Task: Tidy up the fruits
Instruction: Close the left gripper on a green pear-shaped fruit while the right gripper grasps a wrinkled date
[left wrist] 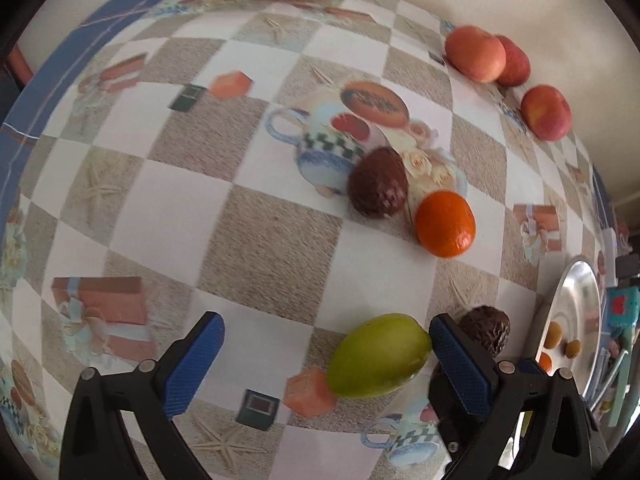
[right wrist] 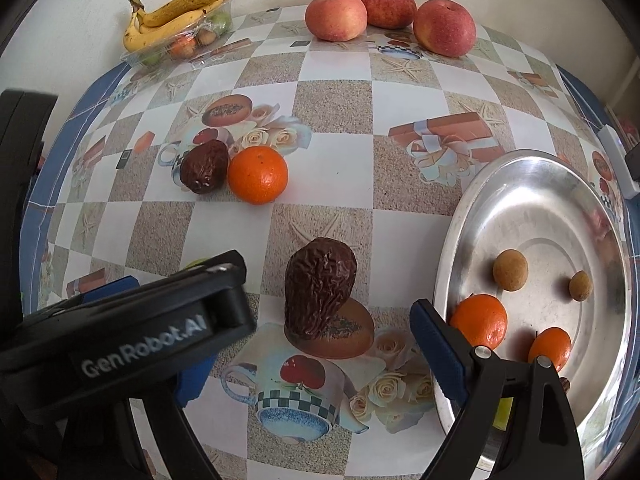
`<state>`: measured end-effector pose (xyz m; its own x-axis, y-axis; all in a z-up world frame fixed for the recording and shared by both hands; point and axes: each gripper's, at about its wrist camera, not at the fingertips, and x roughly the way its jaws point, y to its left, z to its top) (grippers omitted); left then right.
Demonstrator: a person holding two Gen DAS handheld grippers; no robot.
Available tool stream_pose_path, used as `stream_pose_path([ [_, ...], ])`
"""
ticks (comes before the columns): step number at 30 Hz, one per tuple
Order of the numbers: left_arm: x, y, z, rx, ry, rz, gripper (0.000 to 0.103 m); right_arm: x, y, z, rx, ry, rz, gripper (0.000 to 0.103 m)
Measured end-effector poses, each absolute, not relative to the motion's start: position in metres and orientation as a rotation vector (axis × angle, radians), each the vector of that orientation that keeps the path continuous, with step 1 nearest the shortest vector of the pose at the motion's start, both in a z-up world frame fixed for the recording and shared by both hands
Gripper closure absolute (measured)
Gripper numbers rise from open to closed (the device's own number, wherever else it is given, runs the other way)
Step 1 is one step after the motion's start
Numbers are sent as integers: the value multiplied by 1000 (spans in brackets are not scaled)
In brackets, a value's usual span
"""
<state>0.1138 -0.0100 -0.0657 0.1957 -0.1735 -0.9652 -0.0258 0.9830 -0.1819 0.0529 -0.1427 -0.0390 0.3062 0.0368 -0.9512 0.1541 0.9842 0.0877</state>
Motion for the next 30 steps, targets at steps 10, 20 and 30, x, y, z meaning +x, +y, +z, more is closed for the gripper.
stream_pose_path([
  [10, 119, 37, -45, -192, 1270, 95, 0, 53, -143, -40, 191, 1257, -84, 12],
  [20, 122, 11, -67, -160, 1342, -46, 0, 57, -141, -44, 183, 1240, -125, 12],
  [30, 138, 20, -82, -161, 1366, -9, 0, 67, -130, -50, 96, 1237, -156, 12],
])
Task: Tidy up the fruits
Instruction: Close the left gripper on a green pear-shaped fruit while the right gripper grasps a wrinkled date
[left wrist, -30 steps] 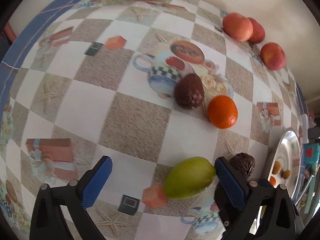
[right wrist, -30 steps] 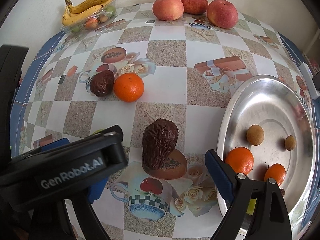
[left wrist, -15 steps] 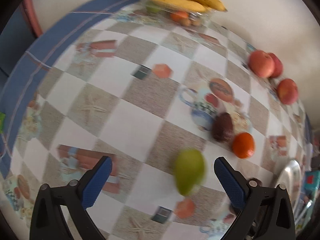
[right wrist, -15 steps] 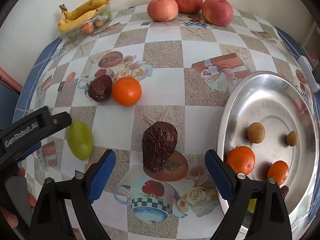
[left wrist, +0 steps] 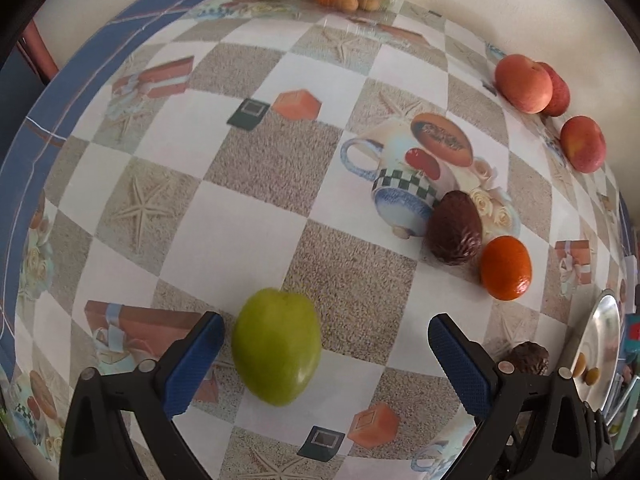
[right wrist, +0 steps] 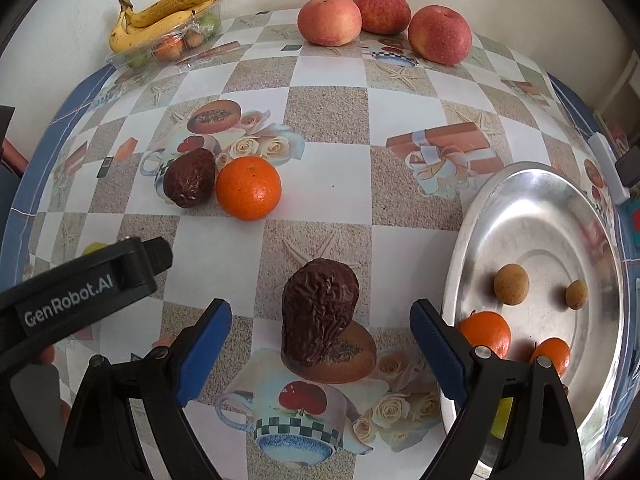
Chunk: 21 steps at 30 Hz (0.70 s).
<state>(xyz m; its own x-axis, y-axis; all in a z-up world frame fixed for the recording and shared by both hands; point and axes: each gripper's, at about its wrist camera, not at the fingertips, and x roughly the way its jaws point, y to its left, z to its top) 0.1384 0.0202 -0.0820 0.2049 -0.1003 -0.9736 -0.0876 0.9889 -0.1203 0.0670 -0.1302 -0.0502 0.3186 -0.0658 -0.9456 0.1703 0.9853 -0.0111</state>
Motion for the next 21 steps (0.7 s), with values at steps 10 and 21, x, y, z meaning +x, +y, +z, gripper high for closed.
stream_pose_path([
  [10, 153, 39, -86, -122, 1360, -27, 0, 71, -124, -68, 93, 1295, -151, 12],
  [21, 160, 45, -97, -12, 1359, -16, 0, 67, -117, -76, 148, 1267, -193, 0],
])
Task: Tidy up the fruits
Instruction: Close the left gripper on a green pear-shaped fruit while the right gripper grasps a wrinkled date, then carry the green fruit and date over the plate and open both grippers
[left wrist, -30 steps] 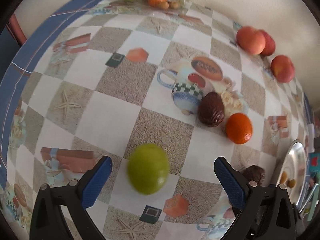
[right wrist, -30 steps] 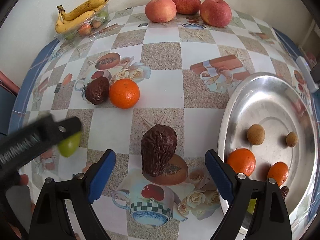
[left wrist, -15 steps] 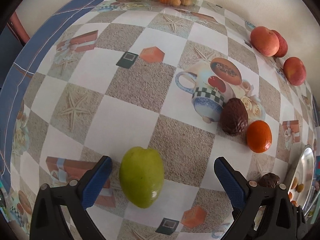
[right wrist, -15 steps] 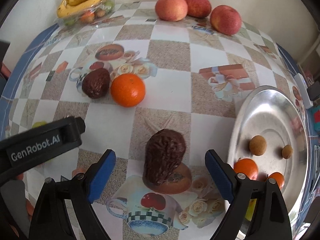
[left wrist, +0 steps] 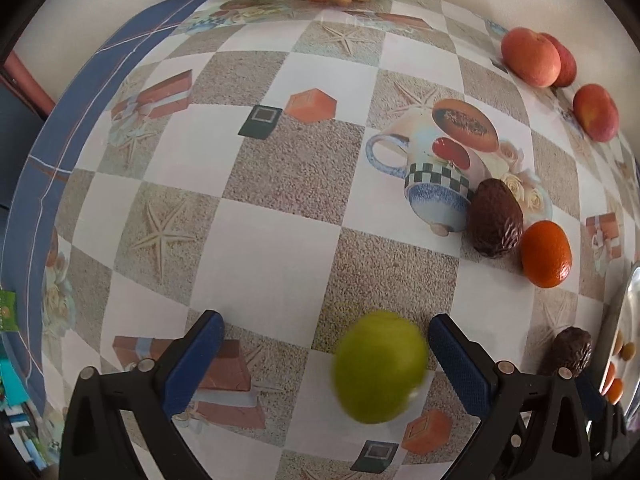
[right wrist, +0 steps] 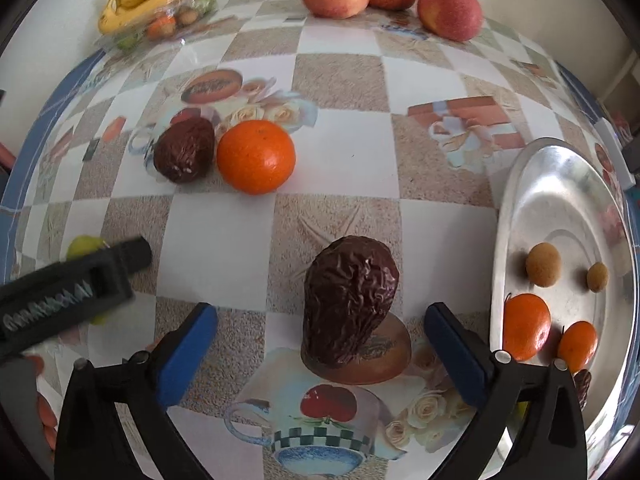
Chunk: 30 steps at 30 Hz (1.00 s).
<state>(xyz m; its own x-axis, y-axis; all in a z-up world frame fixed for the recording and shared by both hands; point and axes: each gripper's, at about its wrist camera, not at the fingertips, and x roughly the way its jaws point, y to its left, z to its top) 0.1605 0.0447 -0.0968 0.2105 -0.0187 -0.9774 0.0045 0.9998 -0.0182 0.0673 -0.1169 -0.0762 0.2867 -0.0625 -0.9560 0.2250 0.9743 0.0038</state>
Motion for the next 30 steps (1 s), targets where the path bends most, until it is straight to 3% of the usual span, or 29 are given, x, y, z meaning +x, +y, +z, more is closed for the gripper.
stream_pose_path([
  [6, 155, 51, -99, -10, 1345, -7, 0, 55, -110, -78, 120, 1208, -180, 0],
  [13, 144, 32, -95, -5, 1425, -33, 3, 63, -108, -80, 112, 1329, -152, 1],
  [16, 141, 29, -88, -11, 1429, -40, 19, 63, -112, -72, 129, 1307, -174, 20],
  [18, 138, 28, -81, -39, 1430, -67, 41, 65, -116, -66, 157, 1302, -172, 43],
  [19, 137, 28, -77, -71, 1433, -93, 50, 65, -119, -64, 177, 1302, -172, 48],
  [20, 137, 27, -75, -104, 1439, -116, 60, 65, -122, -62, 193, 1302, -178, 59],
  [21, 136, 27, -74, -132, 1449, -127, 61, 65, -125, -60, 207, 1302, -183, 65],
  [30, 126, 26, -62, -249, 1424, -188, 61, 58, -139, -28, 271, 1231, -158, 66],
])
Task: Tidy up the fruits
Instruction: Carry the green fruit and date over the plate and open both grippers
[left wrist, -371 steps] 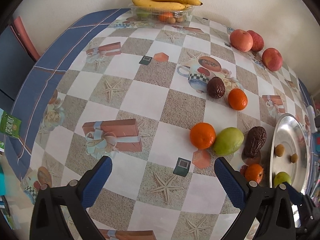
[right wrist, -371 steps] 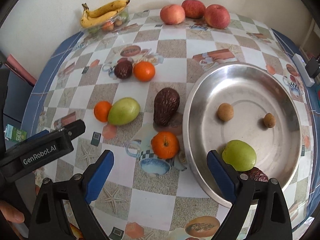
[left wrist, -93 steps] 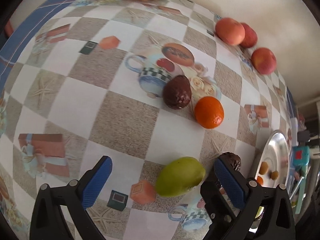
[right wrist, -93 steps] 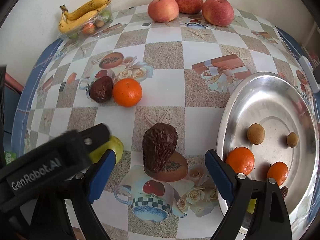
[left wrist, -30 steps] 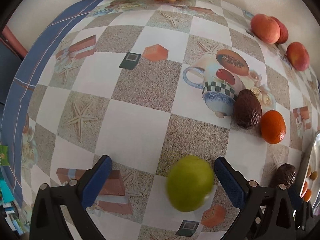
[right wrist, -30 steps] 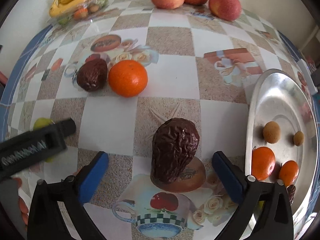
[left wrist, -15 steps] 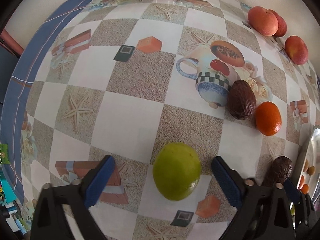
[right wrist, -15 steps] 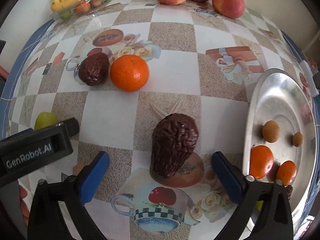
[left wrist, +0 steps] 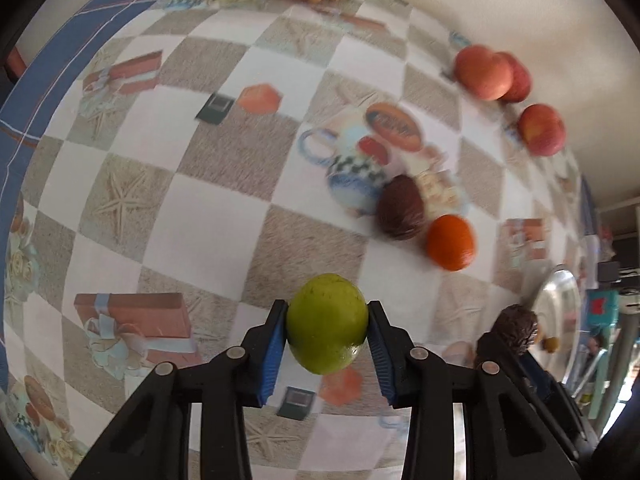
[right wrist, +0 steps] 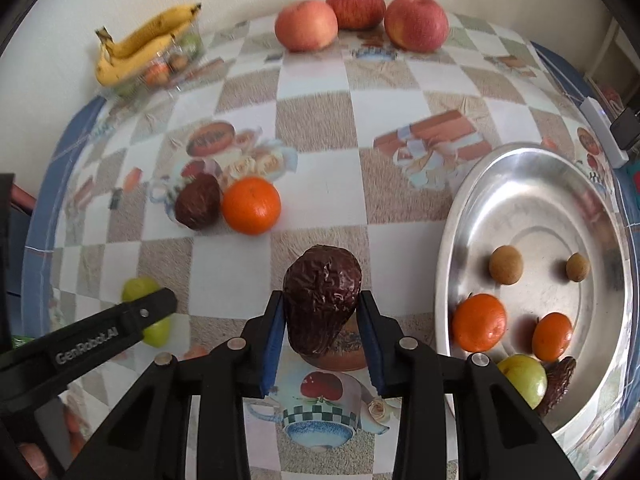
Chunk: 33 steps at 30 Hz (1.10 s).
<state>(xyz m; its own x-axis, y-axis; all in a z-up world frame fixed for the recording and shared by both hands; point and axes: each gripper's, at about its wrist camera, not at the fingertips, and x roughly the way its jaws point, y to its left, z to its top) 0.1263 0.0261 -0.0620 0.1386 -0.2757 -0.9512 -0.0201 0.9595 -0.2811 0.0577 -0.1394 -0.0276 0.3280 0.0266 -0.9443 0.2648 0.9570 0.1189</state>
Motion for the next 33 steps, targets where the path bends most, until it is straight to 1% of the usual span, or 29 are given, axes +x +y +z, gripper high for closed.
stream_pose_path([
  [8, 119, 7, -34, -227, 1360, -245, 61, 47, -142, -12, 235, 1191, -155, 65],
  [21, 105, -29, -18, -207, 1332, -328, 61, 34, -174, -10, 242, 1175, -189, 65],
  [29, 82, -101, -15, -109, 1306, -475, 61, 15, -242, -4, 335, 1142, -292, 65],
  [33, 68, -144, -19, -20, 1313, -576, 59, 2, -283, -2, 367, 1115, -423, 65],
])
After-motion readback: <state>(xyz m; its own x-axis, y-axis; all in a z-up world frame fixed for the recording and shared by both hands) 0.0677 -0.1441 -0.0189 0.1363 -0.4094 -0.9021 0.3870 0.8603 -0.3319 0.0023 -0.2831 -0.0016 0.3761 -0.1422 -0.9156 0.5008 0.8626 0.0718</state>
